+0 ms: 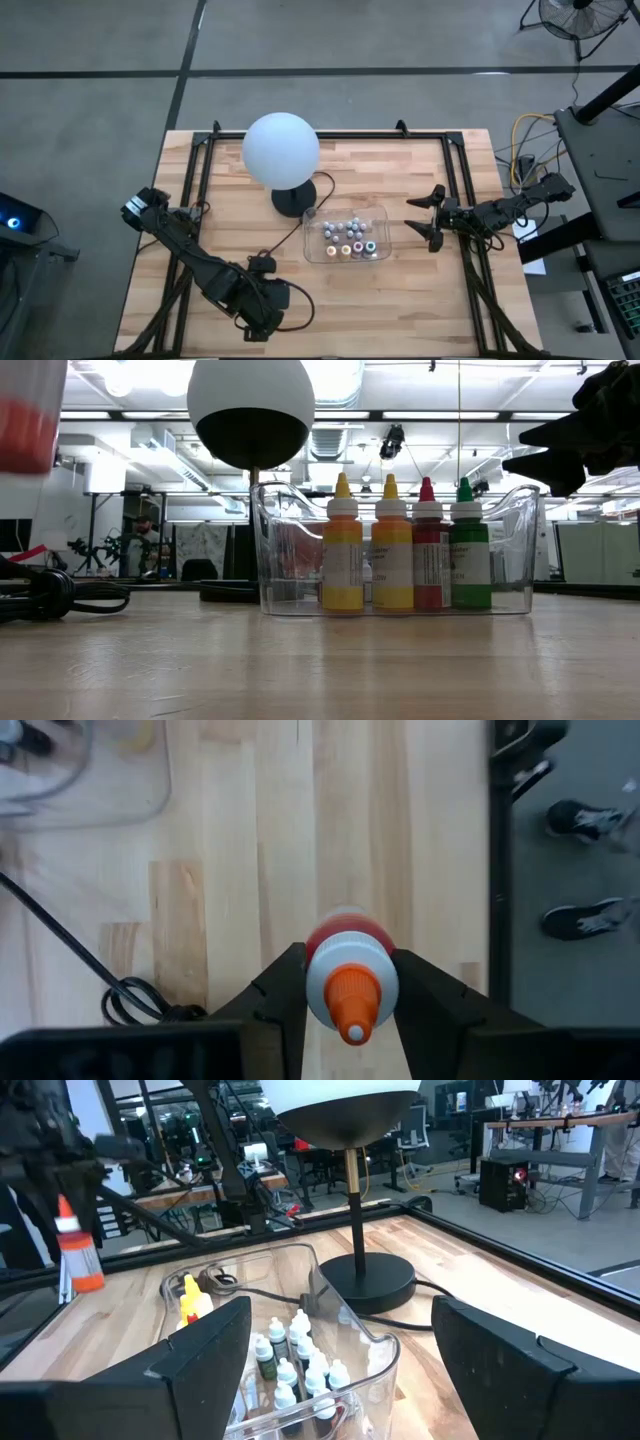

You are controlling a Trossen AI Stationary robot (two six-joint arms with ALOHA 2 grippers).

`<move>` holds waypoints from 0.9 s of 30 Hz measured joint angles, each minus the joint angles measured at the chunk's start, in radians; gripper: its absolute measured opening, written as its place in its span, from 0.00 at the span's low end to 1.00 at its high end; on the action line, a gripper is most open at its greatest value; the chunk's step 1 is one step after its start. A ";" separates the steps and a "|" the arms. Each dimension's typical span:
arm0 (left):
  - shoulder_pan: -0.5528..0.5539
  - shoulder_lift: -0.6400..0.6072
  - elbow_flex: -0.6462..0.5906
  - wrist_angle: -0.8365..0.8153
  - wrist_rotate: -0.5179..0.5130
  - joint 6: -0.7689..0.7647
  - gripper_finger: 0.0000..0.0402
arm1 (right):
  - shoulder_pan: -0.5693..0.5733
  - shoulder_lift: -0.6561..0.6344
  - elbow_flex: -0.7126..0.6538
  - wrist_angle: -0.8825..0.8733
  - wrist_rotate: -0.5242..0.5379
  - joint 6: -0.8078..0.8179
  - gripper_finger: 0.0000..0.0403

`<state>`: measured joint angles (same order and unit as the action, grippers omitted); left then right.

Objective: Pick & Place food coloring
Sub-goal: Put the large orange food coloring bottle into the transparent bin

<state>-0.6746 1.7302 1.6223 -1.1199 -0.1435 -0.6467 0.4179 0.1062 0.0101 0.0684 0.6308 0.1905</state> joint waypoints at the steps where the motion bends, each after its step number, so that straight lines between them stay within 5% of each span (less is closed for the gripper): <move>1: 0.002 0.000 0.019 -0.011 0.000 -0.001 0.25 | 0.000 0.000 0.000 0.000 0.000 0.000 0.74; 19: 0.018 0.000 0.329 -0.234 0.001 -0.029 0.24 | 0.001 0.000 0.000 0.000 0.000 0.000 0.77; 27: 0.108 0.000 0.365 -0.243 0.022 -0.062 0.24 | 0.001 0.000 0.000 0.000 0.000 0.000 0.74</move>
<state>-0.5669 1.7301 1.9877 -1.3631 -0.1211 -0.7082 0.4187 0.1061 0.0101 0.0685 0.6308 0.1905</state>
